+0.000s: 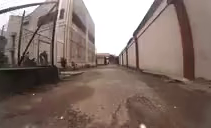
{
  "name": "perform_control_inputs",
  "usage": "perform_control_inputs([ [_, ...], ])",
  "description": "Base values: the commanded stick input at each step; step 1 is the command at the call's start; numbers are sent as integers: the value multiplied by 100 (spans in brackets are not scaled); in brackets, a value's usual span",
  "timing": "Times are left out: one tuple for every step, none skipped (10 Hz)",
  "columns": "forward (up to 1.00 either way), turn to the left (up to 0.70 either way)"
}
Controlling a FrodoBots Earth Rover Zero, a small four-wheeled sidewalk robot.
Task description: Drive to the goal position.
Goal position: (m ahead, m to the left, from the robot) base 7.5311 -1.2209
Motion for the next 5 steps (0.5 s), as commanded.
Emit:
perform_control_inputs([
  [70,0],
  [70,0],
  [70,0],
  [70,0],
  [70,0],
])
